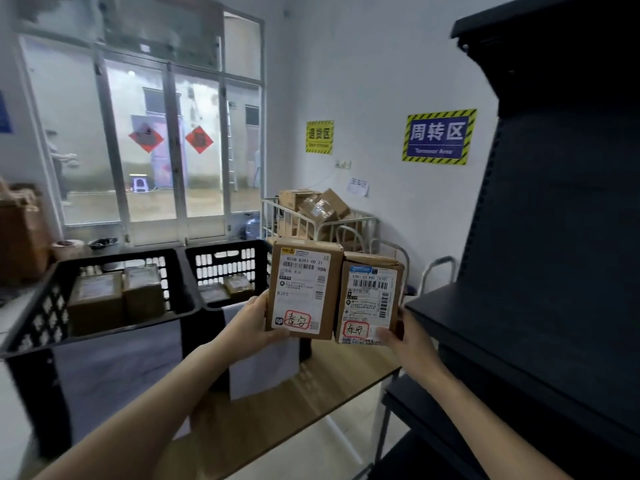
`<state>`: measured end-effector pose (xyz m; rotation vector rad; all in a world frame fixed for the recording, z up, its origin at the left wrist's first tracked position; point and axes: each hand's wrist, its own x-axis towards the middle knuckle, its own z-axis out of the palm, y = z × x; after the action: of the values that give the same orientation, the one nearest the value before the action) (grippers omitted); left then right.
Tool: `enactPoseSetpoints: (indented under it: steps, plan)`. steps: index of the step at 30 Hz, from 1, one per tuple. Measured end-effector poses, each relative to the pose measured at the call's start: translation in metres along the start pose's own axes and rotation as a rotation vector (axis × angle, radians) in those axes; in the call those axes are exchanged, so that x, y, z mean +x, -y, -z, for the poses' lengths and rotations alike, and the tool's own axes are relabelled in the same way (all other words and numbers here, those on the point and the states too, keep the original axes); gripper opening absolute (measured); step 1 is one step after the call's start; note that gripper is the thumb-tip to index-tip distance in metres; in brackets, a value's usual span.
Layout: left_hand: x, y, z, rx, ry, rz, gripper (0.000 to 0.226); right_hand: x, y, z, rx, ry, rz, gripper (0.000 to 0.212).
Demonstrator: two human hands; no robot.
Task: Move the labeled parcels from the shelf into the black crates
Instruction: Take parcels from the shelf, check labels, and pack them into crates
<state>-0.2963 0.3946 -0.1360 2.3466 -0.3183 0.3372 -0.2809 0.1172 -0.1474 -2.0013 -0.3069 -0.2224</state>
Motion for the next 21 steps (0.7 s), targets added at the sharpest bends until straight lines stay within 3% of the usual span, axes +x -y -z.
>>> enactPoseSetpoints:
  steps: [6, 12, 21]
  plan:
    - [-0.025, 0.071, 0.067, -0.006, -0.084, 0.106, 0.061, 0.036, 0.029, -0.095, -0.001, 0.104, 0.023, 0.044]
    - [-0.062, 0.134, 0.132, -0.026, -0.219, 0.250, 0.057, 0.066, 0.066, -0.191, 0.041, 0.249, 0.106, 0.029]
    - [-0.094, 0.198, 0.194, -0.007, -0.414, 0.380, 0.093, 0.112, 0.106, -0.301, 0.099, 0.440, 0.210, 0.035]
